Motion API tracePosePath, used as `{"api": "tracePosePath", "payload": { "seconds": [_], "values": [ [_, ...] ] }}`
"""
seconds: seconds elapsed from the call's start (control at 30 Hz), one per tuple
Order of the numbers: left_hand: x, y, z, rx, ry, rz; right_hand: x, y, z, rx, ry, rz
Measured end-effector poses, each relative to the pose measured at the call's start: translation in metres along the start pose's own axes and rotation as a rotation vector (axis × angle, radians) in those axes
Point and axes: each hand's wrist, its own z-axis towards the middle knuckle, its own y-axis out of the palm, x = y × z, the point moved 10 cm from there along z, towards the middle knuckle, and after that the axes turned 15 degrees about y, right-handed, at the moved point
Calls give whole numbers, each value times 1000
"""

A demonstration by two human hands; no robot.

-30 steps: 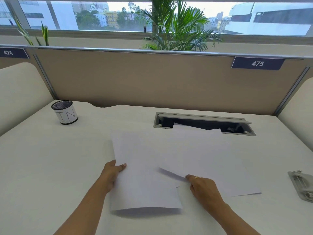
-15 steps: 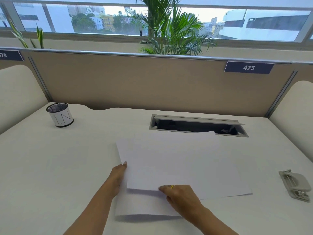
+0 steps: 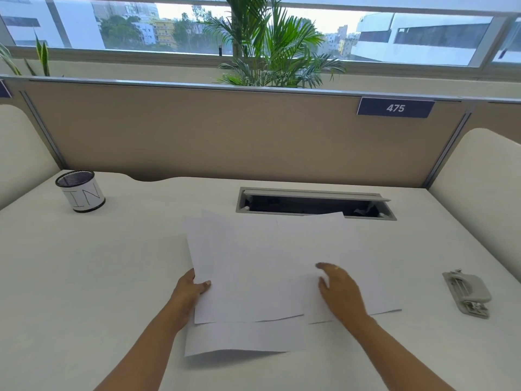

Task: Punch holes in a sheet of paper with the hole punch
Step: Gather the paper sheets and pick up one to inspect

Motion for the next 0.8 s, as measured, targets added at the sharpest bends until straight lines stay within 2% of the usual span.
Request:
{"api": "tracePosePath", "payload": {
  "seconds": [0.17,0.37,0.53,0.8],
  "values": [
    [1,0,-1,-13,9,-25,61,-35,26,124,248,-85],
    [1,-1,-2,-15,9,-34,109,-37,26,10,564,-226],
    [-1,-2,-1,-8,0,-32,107,-37,22,30,596,-296],
    [-3,-6,0,13,-2,-30,111,-37,19,-6,719,-179]
  ]
}}
